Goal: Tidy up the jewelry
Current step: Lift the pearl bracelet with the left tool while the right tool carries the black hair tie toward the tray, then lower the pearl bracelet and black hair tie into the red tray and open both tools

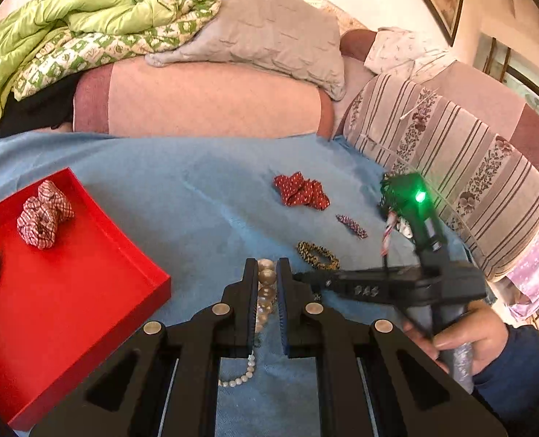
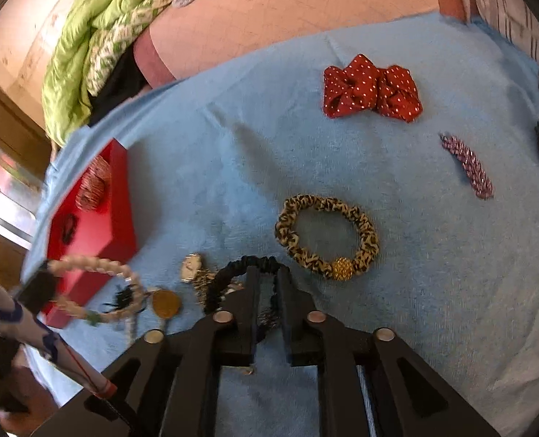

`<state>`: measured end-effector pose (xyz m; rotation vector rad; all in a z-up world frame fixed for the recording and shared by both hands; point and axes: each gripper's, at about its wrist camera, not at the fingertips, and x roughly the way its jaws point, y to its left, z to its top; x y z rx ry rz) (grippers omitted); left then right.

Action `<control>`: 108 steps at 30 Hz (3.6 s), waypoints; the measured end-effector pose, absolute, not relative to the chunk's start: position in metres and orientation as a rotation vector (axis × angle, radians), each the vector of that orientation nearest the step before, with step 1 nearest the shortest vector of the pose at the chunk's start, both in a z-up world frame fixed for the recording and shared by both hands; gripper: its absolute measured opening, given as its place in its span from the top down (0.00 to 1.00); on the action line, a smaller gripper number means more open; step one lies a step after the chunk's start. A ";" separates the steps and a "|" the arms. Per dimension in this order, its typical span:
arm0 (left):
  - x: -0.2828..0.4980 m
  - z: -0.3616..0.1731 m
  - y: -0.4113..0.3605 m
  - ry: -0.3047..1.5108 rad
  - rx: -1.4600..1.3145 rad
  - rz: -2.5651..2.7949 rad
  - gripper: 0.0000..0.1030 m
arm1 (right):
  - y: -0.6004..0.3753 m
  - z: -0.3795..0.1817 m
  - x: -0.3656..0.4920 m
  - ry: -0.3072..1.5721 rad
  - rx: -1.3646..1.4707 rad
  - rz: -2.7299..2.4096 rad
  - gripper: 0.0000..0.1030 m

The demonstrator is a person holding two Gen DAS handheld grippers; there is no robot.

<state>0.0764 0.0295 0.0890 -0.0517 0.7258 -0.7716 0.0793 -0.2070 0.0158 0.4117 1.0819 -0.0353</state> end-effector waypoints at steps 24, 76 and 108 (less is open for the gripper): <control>0.072 0.118 0.058 0.622 -0.116 -0.788 0.91 | -0.211 0.020 0.075 1.083 0.479 -0.002 0.77; 0.110 0.106 0.144 0.642 -0.153 -0.472 0.91 | -0.128 0.069 0.073 0.893 0.369 0.115 0.93; 0.151 0.062 0.244 0.819 -0.366 -0.216 0.91 | 0.010 0.034 0.219 1.111 0.236 0.142 0.93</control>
